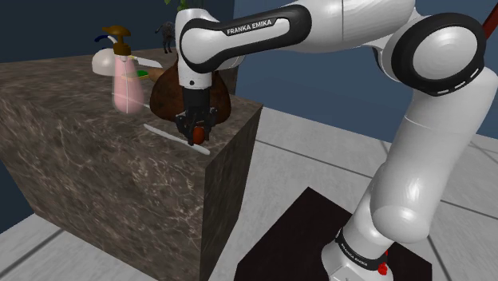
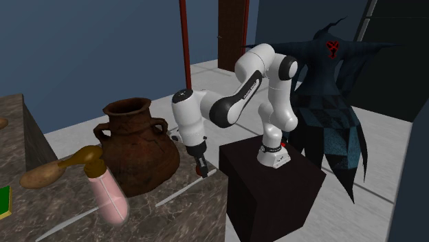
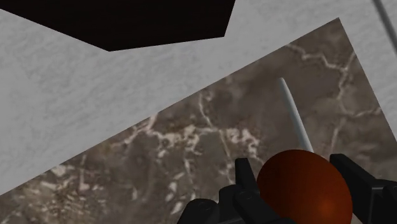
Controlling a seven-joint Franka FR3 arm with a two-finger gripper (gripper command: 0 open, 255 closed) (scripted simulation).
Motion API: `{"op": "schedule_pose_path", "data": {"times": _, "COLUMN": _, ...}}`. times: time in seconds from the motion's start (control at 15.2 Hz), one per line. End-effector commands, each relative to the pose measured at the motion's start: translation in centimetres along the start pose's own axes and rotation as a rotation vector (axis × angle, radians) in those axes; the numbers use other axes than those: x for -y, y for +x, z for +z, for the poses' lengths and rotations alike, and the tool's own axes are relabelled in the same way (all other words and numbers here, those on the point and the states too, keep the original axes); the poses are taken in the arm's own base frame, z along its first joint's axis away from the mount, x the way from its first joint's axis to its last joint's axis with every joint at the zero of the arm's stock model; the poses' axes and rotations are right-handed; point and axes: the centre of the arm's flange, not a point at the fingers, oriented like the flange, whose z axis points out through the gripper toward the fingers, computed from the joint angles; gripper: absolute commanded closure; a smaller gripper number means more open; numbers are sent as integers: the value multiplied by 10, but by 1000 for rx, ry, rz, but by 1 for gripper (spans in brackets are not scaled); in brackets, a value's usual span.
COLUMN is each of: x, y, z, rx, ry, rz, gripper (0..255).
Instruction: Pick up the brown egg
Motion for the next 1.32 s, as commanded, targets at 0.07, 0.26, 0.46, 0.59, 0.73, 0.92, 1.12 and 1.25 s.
{"op": "schedule_pose_path", "data": {"times": 0.07, "x": -1, "y": 0, "z": 2, "rx": 4, "ry": -2, "rz": 1, "gripper": 255}}
{"op": "schedule_pose_path", "data": {"times": 0.26, "x": -1, "y": -1, "z": -4, "rx": 4, "ry": -2, "rz": 1, "gripper": 255}}
{"op": "schedule_pose_path", "data": {"times": 0.46, "x": 0, "y": -3, "z": -19, "rx": 4, "ry": -2, "rz": 1, "gripper": 255}}
{"op": "schedule_pose_path", "data": {"times": 0.59, "x": 0, "y": -5, "z": -30, "rx": 4, "ry": -2, "rz": 1, "gripper": 255}}
{"op": "schedule_pose_path", "data": {"times": 0.73, "x": 0, "y": -6, "z": -40, "rx": 4, "ry": -2, "rz": 1, "gripper": 255}}
{"op": "schedule_pose_path", "data": {"times": 0.92, "x": 0, "y": -9, "z": -56, "rx": 4, "ry": -2, "rz": 1, "gripper": 255}}
{"op": "schedule_pose_path", "data": {"times": 1.12, "x": 1, "y": -11, "z": -72, "rx": 4, "ry": -2, "rz": 1, "gripper": 255}}
{"op": "schedule_pose_path", "data": {"times": 1.25, "x": 1, "y": -12, "z": -78, "rx": 4, "ry": -2, "rz": 1, "gripper": 255}}
